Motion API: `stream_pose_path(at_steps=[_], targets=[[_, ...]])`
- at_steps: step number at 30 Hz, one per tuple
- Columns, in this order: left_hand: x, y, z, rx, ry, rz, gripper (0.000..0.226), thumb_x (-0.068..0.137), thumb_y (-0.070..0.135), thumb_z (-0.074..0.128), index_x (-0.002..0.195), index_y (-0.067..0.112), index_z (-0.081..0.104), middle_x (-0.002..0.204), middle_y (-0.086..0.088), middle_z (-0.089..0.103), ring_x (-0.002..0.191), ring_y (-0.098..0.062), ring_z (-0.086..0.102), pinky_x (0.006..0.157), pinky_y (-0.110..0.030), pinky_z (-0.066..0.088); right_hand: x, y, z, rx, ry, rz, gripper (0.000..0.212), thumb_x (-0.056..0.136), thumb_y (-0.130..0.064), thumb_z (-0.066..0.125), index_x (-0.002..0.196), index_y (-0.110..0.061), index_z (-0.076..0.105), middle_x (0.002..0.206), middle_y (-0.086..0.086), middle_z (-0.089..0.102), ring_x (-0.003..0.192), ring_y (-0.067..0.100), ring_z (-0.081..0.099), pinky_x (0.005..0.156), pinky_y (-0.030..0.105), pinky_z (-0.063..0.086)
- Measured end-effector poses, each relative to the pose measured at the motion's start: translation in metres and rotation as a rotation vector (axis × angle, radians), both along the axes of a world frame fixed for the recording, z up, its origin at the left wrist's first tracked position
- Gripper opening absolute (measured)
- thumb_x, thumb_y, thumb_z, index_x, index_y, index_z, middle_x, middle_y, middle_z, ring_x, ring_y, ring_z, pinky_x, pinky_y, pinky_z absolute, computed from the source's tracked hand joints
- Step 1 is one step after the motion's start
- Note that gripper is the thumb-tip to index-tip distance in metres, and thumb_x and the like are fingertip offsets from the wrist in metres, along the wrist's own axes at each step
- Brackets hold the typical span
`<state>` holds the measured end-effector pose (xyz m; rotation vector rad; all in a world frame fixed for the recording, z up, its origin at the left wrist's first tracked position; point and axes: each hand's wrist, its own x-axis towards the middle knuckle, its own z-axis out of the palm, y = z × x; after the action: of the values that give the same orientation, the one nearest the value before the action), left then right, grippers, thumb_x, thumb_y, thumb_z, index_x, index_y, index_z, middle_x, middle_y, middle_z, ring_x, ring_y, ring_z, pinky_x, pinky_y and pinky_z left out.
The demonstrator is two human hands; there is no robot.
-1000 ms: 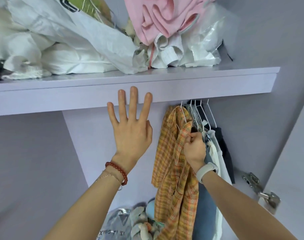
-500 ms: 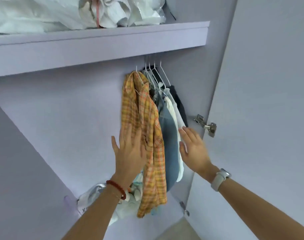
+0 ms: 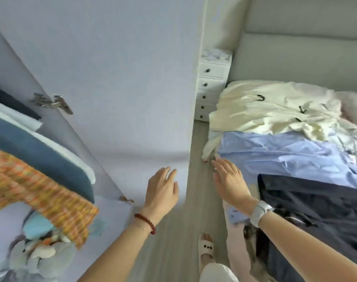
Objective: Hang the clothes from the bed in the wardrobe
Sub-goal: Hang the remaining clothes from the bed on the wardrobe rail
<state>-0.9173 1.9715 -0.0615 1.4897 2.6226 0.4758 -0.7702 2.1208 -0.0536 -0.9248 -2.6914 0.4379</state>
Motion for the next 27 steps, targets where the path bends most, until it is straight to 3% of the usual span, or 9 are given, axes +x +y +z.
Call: stream_pose_path(at_steps=[3,7,12,15,21,27], targets=[[0.038,0.069,-0.006,0.009,-0.05,-0.212,0.04,0.091,0.019,0.046,0.13,0.009,0.05,0.135,-0.009,0.048,0.124,-0.025,0.045,0.101,-0.036,0.037,0.059,0.041,-0.011,-0.05,-0.025,-0.204,0.039,0.091,-0.011,0.044,0.13,-0.01,0.047,0.136,0.007,0.047,0.13,0.026,0.036,0.106,0.034,0.025],[0.08,0.168,-0.012,-0.011,-0.097,-0.392,0.041,0.094,0.023,0.042,0.133,0.012,0.046,0.139,-0.005,0.043,0.123,-0.023,0.044,0.101,-0.032,0.031,0.128,0.11,-0.025,-0.164,-0.016,-0.448,0.039,0.094,-0.014,0.04,0.133,-0.01,0.044,0.138,0.007,0.044,0.13,0.025,0.035,0.107,0.035,0.028],[0.126,0.295,-0.033,-0.096,-0.16,-0.512,0.042,0.096,0.025,0.04,0.136,0.012,0.041,0.14,-0.004,0.042,0.127,-0.021,0.04,0.103,-0.035,0.033,0.203,0.213,-0.05,-0.36,0.043,-0.702,0.038,0.095,-0.01,0.037,0.133,-0.006,0.043,0.138,0.011,0.042,0.13,0.028,0.034,0.105,0.032,0.028],[0.159,0.353,-0.059,-0.206,-0.218,-0.58,0.044,0.097,0.026,0.038,0.139,0.014,0.036,0.144,-0.003,0.036,0.131,-0.02,0.034,0.106,-0.035,0.032,0.245,0.271,-0.067,-0.45,0.067,-0.871,0.039,0.094,-0.008,0.038,0.133,-0.003,0.041,0.138,0.017,0.041,0.129,0.033,0.036,0.104,0.037,0.029],[0.223,0.416,-0.116,-0.412,-0.252,-0.684,0.049,0.097,0.031,0.035,0.144,0.02,0.026,0.15,-0.002,0.024,0.134,-0.02,0.028,0.107,-0.032,0.026,0.324,0.37,-0.109,-0.591,0.019,-1.118,0.042,0.095,-0.008,0.034,0.136,0.003,0.033,0.132,0.025,0.046,0.116,0.039,0.047,0.09,0.04,0.04],[0.262,0.431,-0.16,-0.608,-0.214,-0.839,0.055,0.098,0.041,0.027,0.147,0.03,0.007,0.156,-0.001,0.002,0.142,-0.025,0.004,0.113,-0.044,0.018,0.368,0.432,-0.155,-0.667,-0.107,-1.322,0.042,0.092,-0.005,0.036,0.13,0.013,0.031,0.134,0.03,0.039,0.124,0.04,0.038,0.104,0.046,0.032]])
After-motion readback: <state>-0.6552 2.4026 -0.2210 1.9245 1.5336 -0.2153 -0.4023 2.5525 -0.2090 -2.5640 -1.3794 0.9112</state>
